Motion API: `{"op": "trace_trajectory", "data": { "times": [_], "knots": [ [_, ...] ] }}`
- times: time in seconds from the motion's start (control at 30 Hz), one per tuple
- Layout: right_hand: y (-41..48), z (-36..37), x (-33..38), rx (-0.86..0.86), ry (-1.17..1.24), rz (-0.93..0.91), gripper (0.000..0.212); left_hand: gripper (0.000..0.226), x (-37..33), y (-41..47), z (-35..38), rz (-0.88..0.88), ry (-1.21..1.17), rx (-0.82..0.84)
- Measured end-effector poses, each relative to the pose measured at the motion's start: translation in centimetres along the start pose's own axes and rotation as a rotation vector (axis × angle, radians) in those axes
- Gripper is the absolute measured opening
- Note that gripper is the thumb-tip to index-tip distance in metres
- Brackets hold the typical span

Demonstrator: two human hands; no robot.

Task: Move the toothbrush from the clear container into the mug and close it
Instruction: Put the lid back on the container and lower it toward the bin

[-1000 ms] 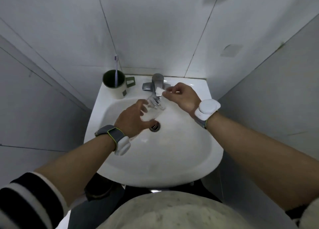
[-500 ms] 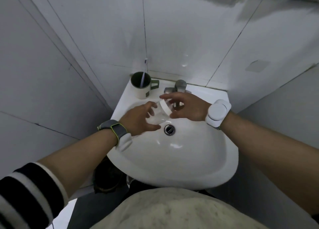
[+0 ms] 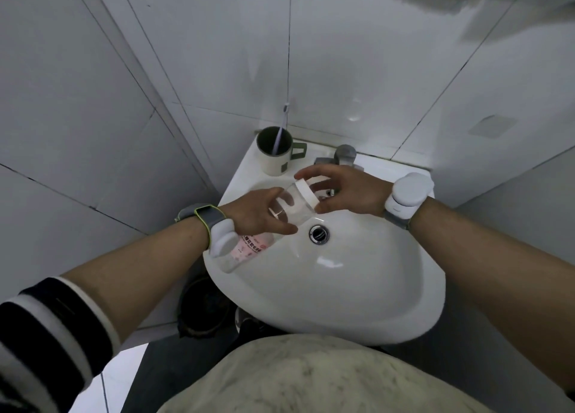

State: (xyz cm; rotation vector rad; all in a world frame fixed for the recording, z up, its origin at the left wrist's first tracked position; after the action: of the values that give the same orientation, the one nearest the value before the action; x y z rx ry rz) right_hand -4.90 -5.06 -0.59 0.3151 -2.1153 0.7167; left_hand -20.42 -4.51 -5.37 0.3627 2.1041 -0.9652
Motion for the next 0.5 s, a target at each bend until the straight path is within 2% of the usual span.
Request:
{"op": "trace_trajectory", "data": {
  "times": [0.1,0.23,0.33,0.43,0.5],
  "knots": [
    [0.1,0.1,-0.1,-0.006,-0.009,0.044,0.059,0.052,-0.3,-0.2,-0.3,0.025,0.027,-0.027],
    [0.2,0.3,-1.2,-0.074,-0.056,0.216,0.044,0.061,-0.9,-0.4,-0.4,0.096,0.138,-0.079],
    [-0.3,0.8,-1.8,-0.138,-0.077,0.409,0.071,0.067,-1.7,-0.5,-0.3,0.141,0.194,-0.115],
    [0.0,0.5,-1.2,-0.200,0.008,0.284,0.064,0.067,-1.4,-0.3,-0.6,0.113,0.179,-0.133],
    [-0.2,0.0,-0.6,-0.152,0.120,0.146,0.072,0.064,-1.0,-0.2,-0.6,0.097,0.178,-0.125]
  ]
}}
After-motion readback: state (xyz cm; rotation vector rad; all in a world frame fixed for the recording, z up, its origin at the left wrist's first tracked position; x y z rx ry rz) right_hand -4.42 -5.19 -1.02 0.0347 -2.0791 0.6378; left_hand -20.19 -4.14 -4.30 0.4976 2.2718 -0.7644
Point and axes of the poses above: each hand's wrist, its own y-axis towards the middle knuckle, its own z-axis out of the palm, x = y × z, the point moved 7 cm from there along y, towards the middle knuckle, and after that the axes turned 9 degrees about -y, right-handed, at the moved point
